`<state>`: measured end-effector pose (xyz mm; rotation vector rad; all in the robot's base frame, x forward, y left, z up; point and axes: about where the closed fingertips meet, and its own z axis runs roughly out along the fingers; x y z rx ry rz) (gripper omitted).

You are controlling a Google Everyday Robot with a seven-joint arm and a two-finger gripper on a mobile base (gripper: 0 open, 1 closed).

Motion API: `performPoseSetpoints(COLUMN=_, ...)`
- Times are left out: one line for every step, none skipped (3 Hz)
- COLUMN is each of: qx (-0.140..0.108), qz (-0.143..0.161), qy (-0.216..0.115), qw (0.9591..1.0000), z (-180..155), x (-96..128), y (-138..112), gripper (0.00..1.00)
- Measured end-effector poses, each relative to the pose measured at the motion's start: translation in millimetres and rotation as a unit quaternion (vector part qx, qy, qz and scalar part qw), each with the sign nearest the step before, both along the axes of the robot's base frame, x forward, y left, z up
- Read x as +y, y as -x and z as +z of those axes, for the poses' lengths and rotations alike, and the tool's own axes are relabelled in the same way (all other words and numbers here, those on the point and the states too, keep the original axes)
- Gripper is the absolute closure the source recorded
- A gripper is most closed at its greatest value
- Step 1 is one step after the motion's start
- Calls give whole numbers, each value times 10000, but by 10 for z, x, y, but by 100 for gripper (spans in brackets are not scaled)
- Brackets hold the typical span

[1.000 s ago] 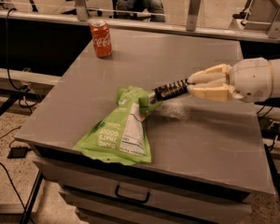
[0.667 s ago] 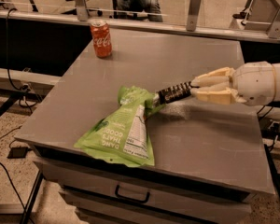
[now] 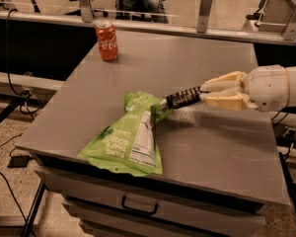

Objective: Move rxbar chocolate near green rice chip bag

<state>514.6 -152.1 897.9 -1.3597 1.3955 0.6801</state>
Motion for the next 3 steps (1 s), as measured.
performPoseSetpoints(qx=2, qz=31, qy=-1, qw=10000, z=-1, x=33, y=0, gripper=31)
performPoseSetpoints(qx=5, qz=71, qy=-2, qw=10000, z=-1, x=74, y=0, gripper=0)
performPoseSetpoints(qx=5, qz=71, qy=-2, qw=10000, z=-1, x=74, y=0, gripper=0)
